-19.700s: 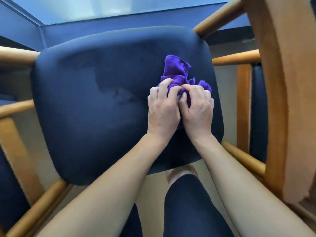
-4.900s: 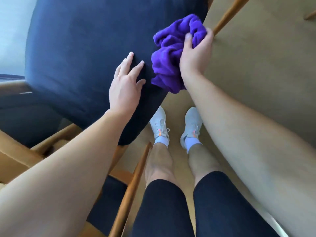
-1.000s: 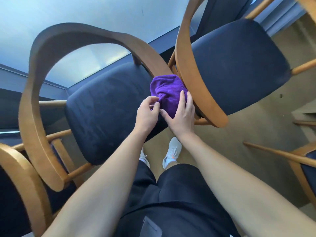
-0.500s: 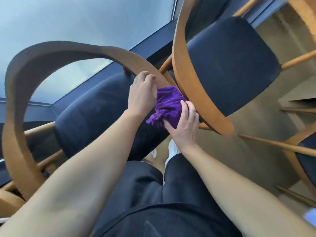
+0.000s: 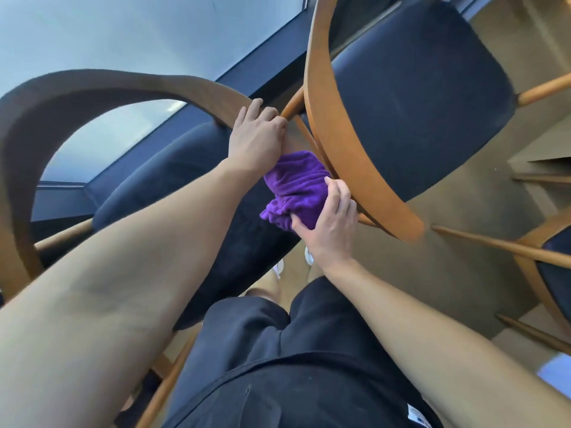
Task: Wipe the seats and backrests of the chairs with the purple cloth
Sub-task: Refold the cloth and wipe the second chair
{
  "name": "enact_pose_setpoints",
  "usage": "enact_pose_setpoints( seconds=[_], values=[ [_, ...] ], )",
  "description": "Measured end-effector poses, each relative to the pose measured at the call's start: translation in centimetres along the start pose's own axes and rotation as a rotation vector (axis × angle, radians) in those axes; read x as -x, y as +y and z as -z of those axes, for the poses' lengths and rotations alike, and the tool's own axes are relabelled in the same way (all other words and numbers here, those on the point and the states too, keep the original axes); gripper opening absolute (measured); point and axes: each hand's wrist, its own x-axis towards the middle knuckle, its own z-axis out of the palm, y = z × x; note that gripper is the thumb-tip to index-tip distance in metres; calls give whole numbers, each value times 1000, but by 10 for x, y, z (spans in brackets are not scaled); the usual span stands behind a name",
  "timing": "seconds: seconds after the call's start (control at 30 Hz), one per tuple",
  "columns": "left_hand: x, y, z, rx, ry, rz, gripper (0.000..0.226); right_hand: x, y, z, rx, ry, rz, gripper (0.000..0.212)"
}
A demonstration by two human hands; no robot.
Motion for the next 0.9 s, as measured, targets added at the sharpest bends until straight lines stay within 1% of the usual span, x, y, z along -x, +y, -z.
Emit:
enact_pose_setpoints(
  seconds=[0.1, 0.17, 0.2, 0.27, 0.33, 0.37, 0.5, 0.7, 0.8, 0.9],
  values=[
    [3, -2, 1, 29, 0, -33, 35, 1, 0, 1, 5, -10, -3, 90],
    [6, -6, 0, 61, 33, -53, 35, 1, 2, 1, 5, -9, -9, 89],
    [8, -10, -1, 81, 59, -32, 38, 1, 3, 1, 4, -9, -8, 88],
    [14, -24, -3, 102, 111, 92, 51, 0, 6, 0, 13, -16, 23, 89],
    [21, -43, -6, 115, 150, 206, 55, -5, 5, -1, 32, -26, 81, 89],
    [24, -51, -7, 120, 160, 220, 53, -9, 3, -1, 45, -29, 109, 89],
    [26, -63, -8, 160, 201, 168, 45, -44, -20, -3, 79, -30, 173, 87],
    [22, -60, -6, 308, 211, 239, 46, -107, -66, -20, 140, -28, 297, 90],
    [22, -61, -4, 300, 206, 227, 48, -112, -67, -25, 130, -19, 296, 87],
    [19, -57, -5, 262, 213, 257, 42, -95, -47, -23, 161, -22, 350, 85]
  ],
)
